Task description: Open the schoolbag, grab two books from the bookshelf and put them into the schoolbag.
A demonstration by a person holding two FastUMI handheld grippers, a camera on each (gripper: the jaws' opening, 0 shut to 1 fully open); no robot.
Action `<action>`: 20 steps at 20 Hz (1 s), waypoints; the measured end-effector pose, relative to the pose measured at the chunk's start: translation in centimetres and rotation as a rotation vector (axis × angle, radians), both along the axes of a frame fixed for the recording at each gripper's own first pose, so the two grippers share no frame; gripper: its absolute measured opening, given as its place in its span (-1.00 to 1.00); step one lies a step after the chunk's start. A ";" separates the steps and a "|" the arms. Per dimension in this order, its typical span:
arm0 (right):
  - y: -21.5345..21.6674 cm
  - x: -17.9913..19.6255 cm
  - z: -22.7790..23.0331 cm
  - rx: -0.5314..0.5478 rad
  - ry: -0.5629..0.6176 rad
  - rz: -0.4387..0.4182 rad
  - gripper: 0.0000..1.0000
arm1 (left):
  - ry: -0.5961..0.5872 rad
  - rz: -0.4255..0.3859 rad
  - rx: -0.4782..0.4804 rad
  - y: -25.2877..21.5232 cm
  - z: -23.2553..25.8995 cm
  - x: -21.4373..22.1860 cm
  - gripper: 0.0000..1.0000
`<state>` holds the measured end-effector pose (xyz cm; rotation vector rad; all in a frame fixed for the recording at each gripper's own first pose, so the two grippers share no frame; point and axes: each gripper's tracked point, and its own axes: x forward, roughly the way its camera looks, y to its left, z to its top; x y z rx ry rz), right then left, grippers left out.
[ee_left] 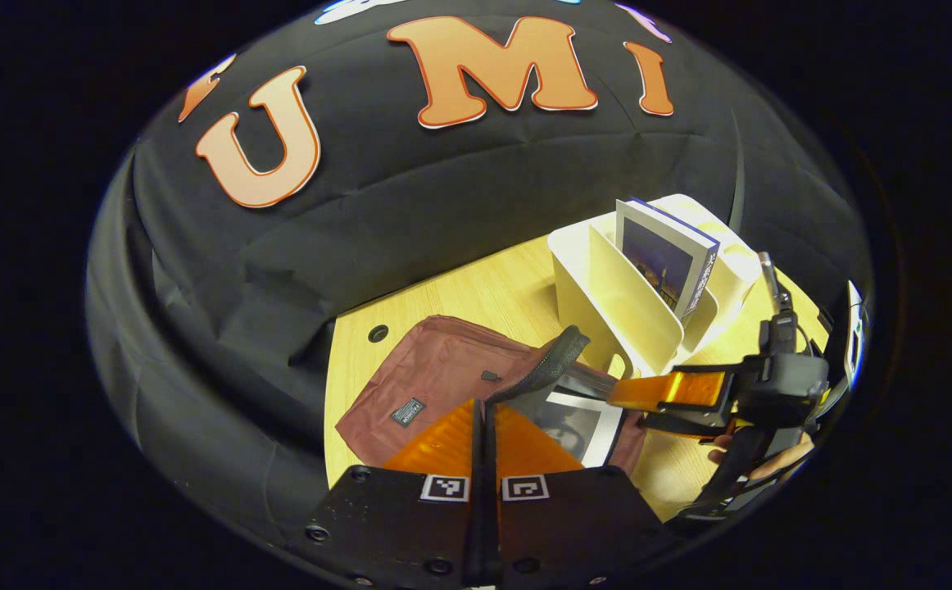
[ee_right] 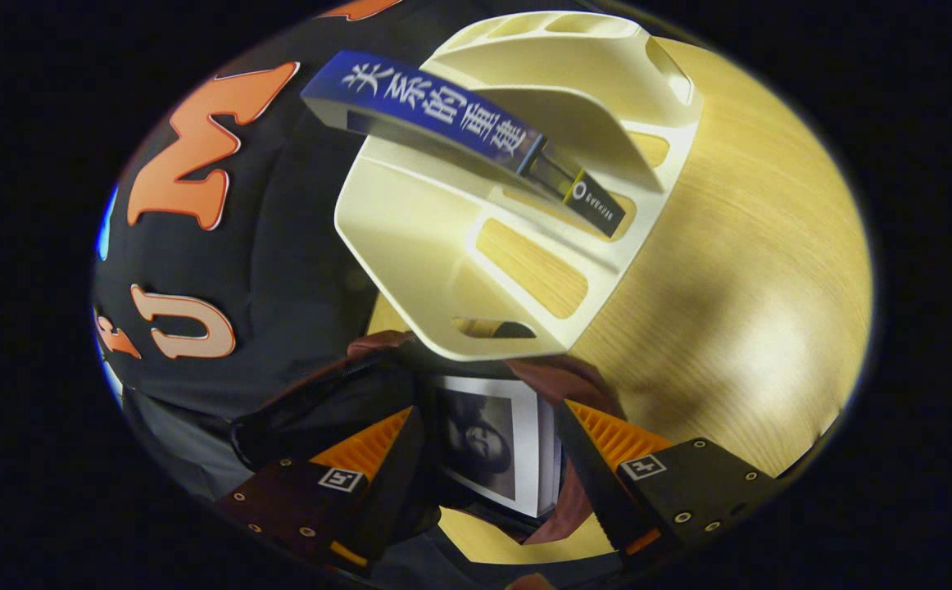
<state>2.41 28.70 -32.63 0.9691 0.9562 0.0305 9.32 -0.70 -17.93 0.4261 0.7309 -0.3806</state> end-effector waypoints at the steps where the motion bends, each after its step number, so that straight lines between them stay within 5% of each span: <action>1: -0.9 -0.2 0.3 -0.007 -0.004 0.003 0.95 | 0.000 0.001 0.004 0.1 -0.1 -0.1 -0.99; 6: -8.1 0.3 2.5 -0.151 -0.061 -0.079 0.95 | 0.018 -0.020 -0.004 -0.7 -1.0 -1.0 -0.99; 11: -11.8 3.5 9.3 -0.403 -0.220 -0.010 0.95 | 0.031 0.008 -0.022 -0.7 -1.3 -1.7 -0.99; 20: -10.3 9.5 16.2 -0.659 -0.295 0.279 0.95 | 0.056 0.077 -0.071 -0.9 -1.6 -2.6 -0.99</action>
